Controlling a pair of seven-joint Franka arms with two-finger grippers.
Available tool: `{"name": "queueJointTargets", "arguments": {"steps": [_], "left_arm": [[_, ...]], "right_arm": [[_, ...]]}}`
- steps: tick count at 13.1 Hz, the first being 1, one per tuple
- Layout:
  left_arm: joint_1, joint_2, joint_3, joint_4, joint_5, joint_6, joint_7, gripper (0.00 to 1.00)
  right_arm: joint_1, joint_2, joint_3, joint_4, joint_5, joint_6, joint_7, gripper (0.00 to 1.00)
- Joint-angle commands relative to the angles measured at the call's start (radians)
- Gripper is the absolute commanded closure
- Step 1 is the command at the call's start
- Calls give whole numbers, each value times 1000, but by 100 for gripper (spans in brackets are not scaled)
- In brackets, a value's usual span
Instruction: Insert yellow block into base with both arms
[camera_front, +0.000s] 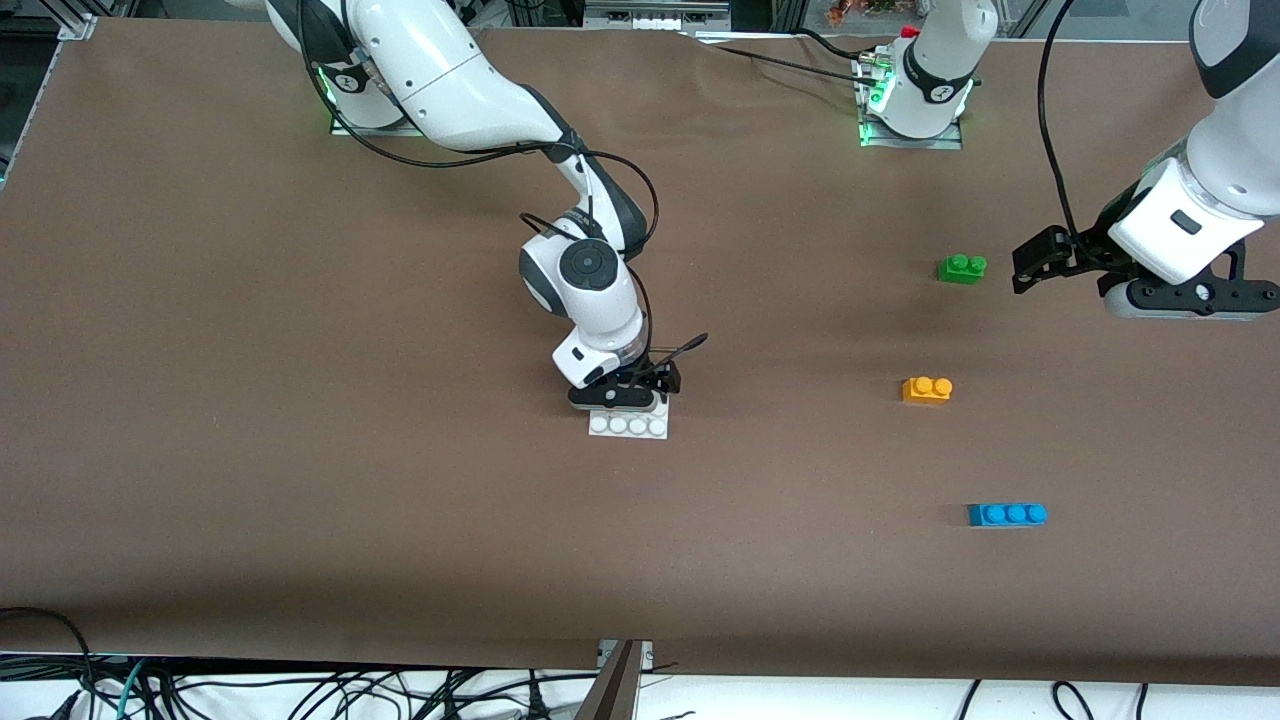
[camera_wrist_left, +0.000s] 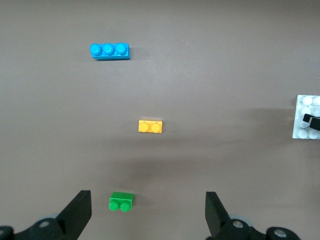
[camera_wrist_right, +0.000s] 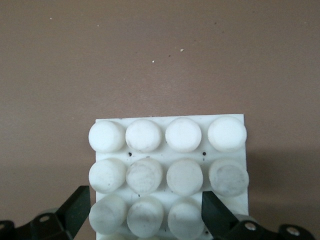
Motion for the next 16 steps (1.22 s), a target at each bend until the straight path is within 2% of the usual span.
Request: {"name": "queueJointTargets", "arguments": {"steps": [1, 10, 12, 16], "left_arm": [[1, 9, -2, 27, 25, -22, 17, 0], [3, 9, -2, 27, 25, -22, 17, 0], [3, 9, -2, 28, 25, -22, 17, 0], [3, 9, -2, 28, 25, -22, 17, 0]], "right_arm": [[15, 24, 6, 36, 16, 10, 18, 0], [20, 12, -6, 39, 4, -23, 4, 0], [22, 17, -5, 73, 4, -54, 4, 0], [22, 12, -8, 93, -61, -131, -1, 0]]}}
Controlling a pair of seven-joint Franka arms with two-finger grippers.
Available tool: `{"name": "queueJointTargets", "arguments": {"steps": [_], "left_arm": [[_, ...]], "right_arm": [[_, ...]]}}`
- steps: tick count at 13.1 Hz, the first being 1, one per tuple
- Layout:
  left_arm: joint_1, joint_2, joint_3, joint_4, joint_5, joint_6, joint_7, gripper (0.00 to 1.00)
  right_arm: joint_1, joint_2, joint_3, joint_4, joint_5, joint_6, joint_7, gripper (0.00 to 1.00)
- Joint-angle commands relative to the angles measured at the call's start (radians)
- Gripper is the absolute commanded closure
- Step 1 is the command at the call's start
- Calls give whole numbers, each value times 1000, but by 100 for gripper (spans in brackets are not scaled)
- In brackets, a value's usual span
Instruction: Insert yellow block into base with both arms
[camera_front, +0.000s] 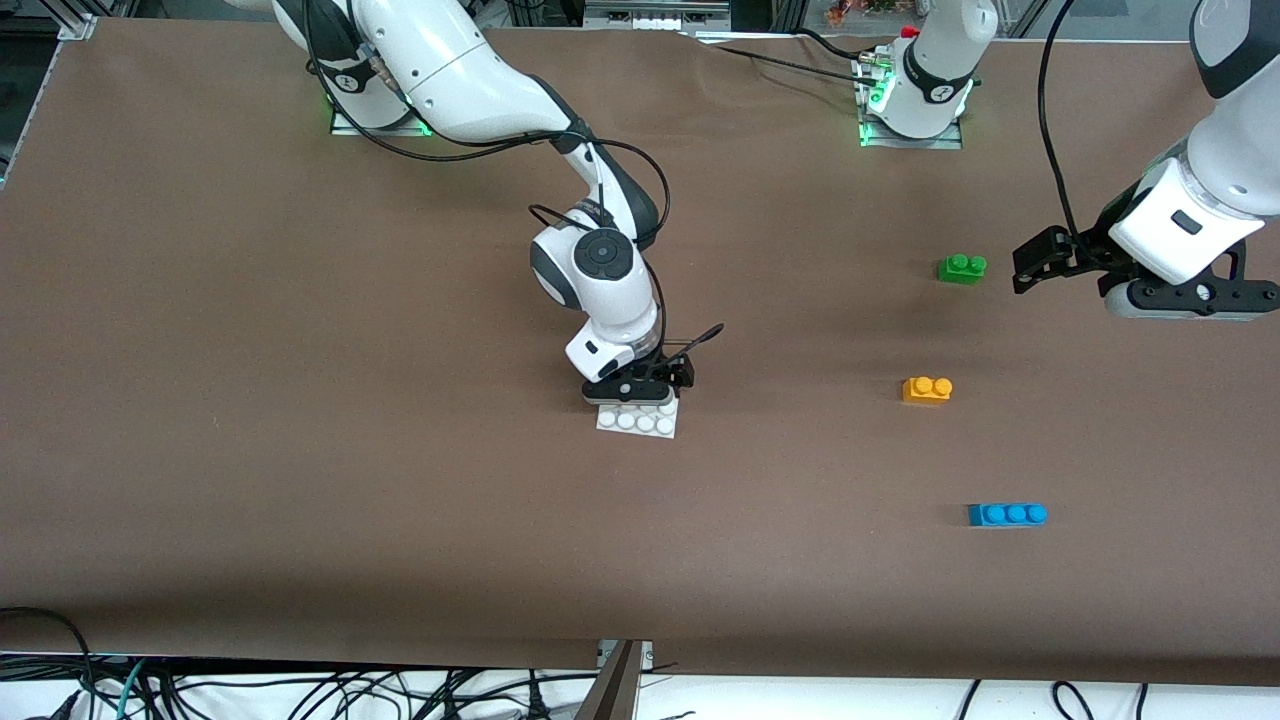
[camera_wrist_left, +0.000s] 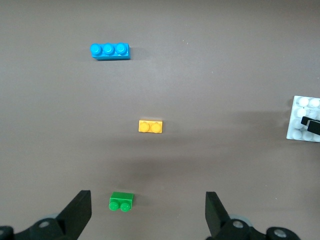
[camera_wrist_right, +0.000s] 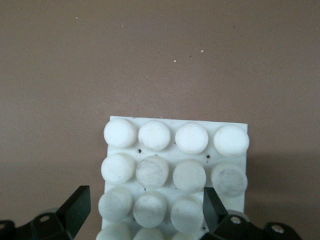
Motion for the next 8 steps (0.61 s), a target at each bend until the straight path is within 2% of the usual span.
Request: {"name": "queueJointTargets", "arguments": {"steps": [1, 3, 8], "left_arm": [[3, 9, -4, 28, 23, -22, 14, 0], [4, 11, -3, 28, 13, -22, 17, 0], [4, 11, -3, 28, 13, -22, 18, 0]], "right_arm": [[4, 12, -15, 44, -39, -72, -3, 0], [4, 12, -43, 43, -42, -91, -3, 0], [1, 21, -50, 41, -42, -89, 3, 0]]}}
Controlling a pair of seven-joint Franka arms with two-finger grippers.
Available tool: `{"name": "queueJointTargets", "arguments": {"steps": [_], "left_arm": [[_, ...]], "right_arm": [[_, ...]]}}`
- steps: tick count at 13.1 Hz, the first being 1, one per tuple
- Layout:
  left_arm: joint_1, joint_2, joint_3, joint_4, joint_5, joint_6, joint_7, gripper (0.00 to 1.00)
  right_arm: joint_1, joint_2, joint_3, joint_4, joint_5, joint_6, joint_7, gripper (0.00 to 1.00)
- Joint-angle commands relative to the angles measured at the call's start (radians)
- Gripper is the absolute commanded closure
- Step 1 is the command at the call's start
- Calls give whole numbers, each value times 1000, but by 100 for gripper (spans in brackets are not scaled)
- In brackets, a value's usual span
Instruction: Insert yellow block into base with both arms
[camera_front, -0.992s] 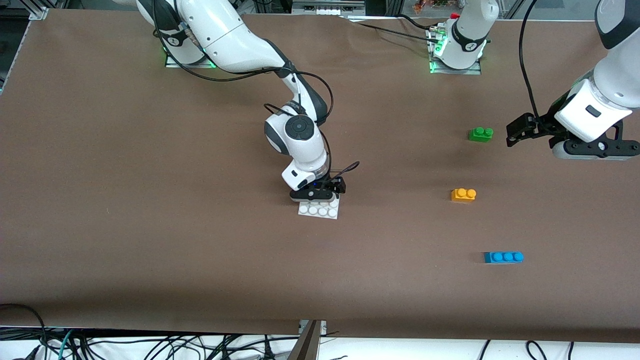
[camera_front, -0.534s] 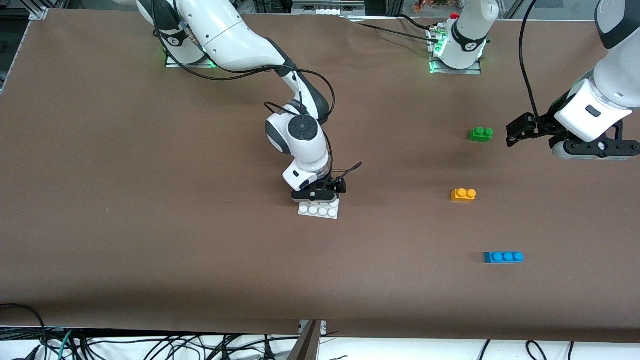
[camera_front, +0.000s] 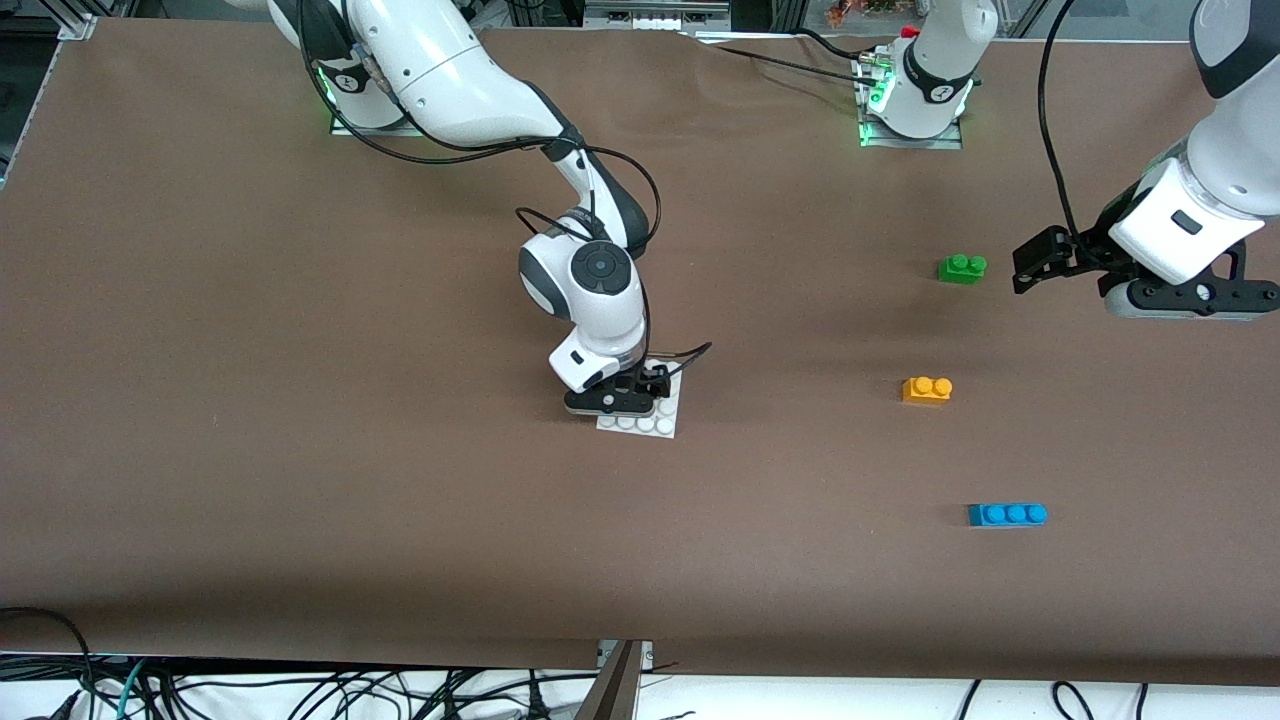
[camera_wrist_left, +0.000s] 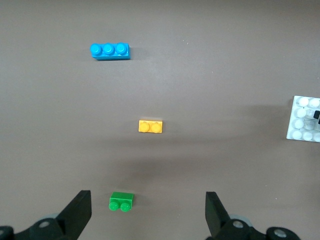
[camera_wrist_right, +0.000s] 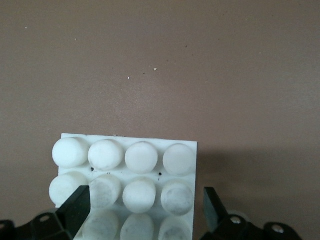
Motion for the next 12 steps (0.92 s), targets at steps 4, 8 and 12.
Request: {"name": "queueJointTargets", "arguments": {"steps": [4, 8, 12], "left_arm": [[4, 11, -4, 27, 9, -21, 21, 0], [4, 9, -4, 27, 9, -21, 20, 0], [4, 11, -3, 27, 9, -21, 20, 0]], "right_arm": [[2, 38, -2, 24, -3, 5, 22, 0], [5, 58, 0, 22, 0, 69, 82, 0], [13, 60, 10, 24, 3, 109, 108, 0]]}}
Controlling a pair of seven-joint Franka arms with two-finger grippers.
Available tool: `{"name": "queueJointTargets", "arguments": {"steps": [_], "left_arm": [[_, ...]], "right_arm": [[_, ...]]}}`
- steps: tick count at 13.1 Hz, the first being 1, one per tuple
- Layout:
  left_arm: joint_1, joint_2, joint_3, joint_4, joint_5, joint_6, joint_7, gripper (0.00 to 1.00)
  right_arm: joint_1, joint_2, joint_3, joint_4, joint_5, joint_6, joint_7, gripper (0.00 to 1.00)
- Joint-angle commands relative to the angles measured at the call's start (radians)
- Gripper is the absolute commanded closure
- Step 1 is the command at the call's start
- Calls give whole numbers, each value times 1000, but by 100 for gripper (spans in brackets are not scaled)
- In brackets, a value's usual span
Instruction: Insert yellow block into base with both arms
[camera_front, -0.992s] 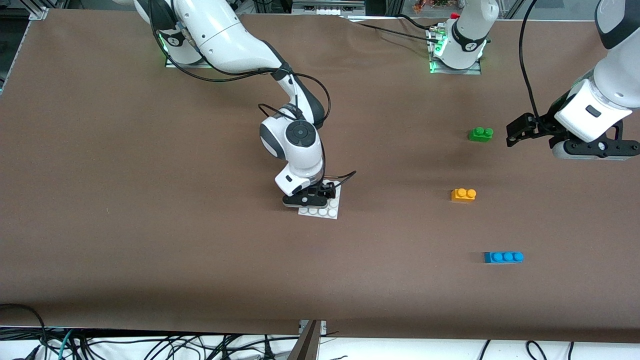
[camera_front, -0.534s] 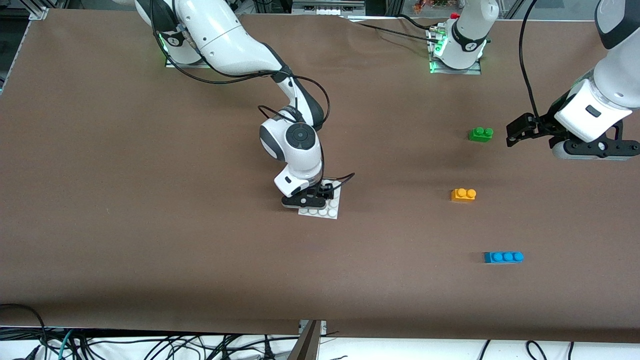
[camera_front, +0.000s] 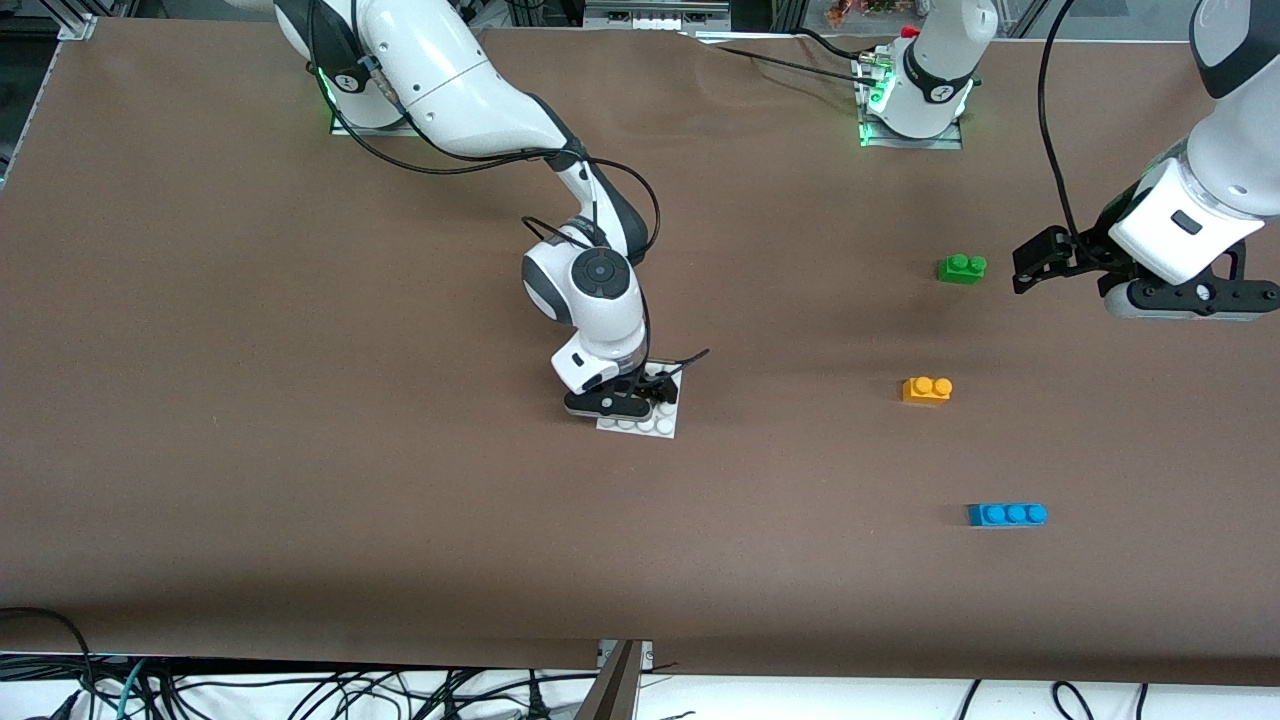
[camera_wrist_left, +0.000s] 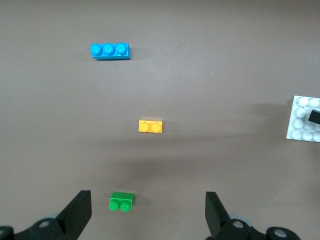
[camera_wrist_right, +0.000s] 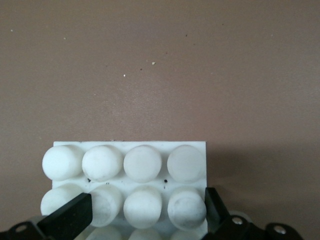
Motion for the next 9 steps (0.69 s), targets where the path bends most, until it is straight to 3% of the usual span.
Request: {"name": "queueJointTargets", "arguments": {"steps": [1, 9], "left_arm": [[4, 11, -3, 27, 10, -21, 20, 0], [4, 11, -3, 27, 10, -21, 20, 0]], "right_arm": [[18, 19, 9, 24, 3, 30, 25, 0], [41, 2, 9, 27, 3, 31, 1, 0]]}}
